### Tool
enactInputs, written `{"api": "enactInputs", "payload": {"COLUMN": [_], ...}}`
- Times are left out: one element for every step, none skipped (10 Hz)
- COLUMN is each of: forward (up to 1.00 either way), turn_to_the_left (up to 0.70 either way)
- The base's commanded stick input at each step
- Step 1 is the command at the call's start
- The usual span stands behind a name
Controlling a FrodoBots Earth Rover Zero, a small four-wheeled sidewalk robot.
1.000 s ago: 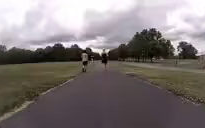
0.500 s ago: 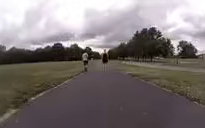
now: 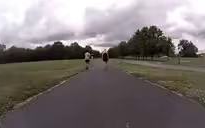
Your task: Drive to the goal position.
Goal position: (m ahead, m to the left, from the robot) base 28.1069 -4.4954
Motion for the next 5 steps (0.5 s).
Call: {"api": "enactInputs", "payload": {"forward": [0.70,0.70,0.70,0.70,0.70], "turn_to_the_left": [0.00,0.00,0.00,0.00,0.00]}}
